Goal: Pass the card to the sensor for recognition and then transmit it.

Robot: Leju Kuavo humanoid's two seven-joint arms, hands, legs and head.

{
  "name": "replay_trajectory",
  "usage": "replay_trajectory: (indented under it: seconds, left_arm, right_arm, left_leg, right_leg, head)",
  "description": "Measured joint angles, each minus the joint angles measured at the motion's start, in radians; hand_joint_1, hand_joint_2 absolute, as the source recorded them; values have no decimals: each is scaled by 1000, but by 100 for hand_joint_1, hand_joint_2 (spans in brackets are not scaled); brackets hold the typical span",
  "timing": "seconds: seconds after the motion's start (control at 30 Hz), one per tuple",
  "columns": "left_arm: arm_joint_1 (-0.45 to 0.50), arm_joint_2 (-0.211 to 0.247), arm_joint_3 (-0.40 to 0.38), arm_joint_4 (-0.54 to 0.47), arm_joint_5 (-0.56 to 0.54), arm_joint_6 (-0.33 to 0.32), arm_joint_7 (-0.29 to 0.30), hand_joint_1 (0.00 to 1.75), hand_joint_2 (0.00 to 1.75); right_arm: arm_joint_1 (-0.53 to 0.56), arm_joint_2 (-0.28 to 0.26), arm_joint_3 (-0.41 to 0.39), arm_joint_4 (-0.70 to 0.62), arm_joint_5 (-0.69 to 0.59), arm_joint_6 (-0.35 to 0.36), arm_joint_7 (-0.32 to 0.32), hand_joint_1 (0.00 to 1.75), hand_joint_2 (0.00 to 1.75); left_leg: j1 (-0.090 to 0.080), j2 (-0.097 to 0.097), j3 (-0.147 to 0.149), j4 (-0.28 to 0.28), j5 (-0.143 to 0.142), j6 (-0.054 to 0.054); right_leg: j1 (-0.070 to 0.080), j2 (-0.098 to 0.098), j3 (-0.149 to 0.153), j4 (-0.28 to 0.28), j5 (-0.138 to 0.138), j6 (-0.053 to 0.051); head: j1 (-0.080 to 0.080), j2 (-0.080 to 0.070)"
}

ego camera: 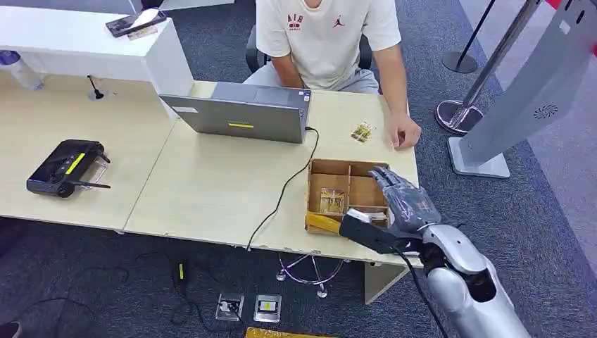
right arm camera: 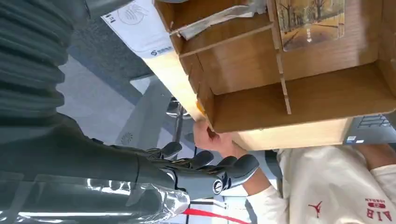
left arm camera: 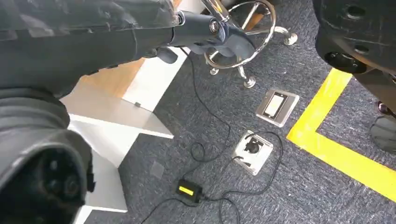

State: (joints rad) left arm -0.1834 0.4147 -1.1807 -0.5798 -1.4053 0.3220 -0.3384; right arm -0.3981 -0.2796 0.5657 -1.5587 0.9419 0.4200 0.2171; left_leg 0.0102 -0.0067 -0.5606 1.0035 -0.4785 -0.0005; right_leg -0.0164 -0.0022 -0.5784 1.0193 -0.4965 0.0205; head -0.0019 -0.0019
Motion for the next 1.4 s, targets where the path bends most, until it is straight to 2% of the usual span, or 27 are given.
replay_trajectory:
  seconds: [0.43, 0.73, 0.97, 1.4]
  left_arm:
    - [3, 8, 0, -16, 6, -8, 0, 0, 0]
    - [3, 8, 0, -19, 6, -8, 0, 0, 0]
    - [3, 8, 0, -21, 6, -5, 1, 0, 0]
    - [3, 8, -1, -21, 11, 4, 1, 0, 0]
  right_arm:
    - [14, 0, 3, 34, 55, -111, -1, 0, 175]
    - [14, 3, 3, 88, 103, -222, -30, 0, 175]
    - [15, 11, 3, 139, 114, -256, -40, 0, 175]
    - [15, 31, 5, 214, 114, -265, -54, 0, 175]
  left_leg:
    - [0, 0, 0, 0, 0, 0]
    - [0, 0, 0, 0, 0, 0]
    - [0, 0, 0, 0, 0, 0]
    - [0, 0, 0, 0, 0, 0]
  right_leg:
    - [0, 0, 0, 0, 0, 0]
    - [0, 0, 0, 0, 0, 0]
    - [0, 0, 0, 0, 0, 0]
    - [0, 0, 0, 0, 0, 0]
  head:
    - [0, 0]
    - [0, 0]
    - [0, 0]
    - [0, 0]
